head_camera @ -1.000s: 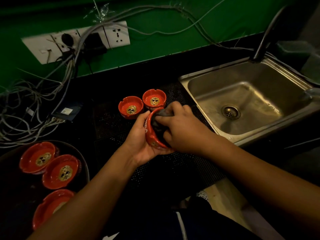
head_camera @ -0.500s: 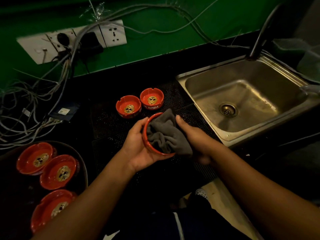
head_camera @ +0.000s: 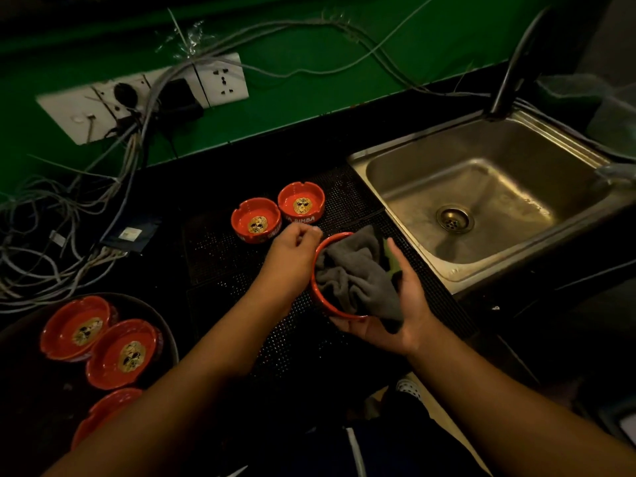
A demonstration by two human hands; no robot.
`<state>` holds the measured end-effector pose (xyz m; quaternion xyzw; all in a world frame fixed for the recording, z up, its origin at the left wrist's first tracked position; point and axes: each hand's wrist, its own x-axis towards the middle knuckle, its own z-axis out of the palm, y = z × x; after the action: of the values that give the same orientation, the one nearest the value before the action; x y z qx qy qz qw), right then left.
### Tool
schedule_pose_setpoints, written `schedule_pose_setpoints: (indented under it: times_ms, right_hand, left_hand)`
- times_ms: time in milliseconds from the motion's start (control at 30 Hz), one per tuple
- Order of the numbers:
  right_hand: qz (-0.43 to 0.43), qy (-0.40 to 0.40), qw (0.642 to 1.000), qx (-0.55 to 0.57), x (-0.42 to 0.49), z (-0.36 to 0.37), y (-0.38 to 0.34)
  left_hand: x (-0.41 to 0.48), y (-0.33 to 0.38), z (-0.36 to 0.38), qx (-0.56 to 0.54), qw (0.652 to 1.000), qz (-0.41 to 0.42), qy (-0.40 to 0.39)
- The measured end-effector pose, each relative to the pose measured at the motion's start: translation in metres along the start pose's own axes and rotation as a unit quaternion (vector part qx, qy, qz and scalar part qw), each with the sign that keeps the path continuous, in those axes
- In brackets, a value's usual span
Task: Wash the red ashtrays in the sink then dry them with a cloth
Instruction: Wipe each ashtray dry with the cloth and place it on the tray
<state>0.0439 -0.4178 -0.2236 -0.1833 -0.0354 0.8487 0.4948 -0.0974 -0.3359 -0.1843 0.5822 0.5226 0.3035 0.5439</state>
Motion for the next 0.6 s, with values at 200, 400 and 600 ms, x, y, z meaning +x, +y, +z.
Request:
schedule_pose_setpoints:
  times_ms: [200, 400, 600]
  right_hand:
    - [0.031, -0.017, 0.998, -0.042, 0.013, 0.006, 0.006]
    - [-0.023, 0.079, 0.995, -0.063, 0.014, 0.000, -0.002]
    - [-0.031, 0.111, 0.989, -0.087, 0.022, -0.002, -0.007]
  left_hand:
    - [0.002, 0.011, -0.003, 0.209, 0.959, 0.181, 0.056]
    - [-0.016, 0.011, -0.020, 0.432, 0.788, 0.410, -0.155]
    - [-0.018, -0.006, -0.015, 0.442, 0.786, 0.367, -0.227]
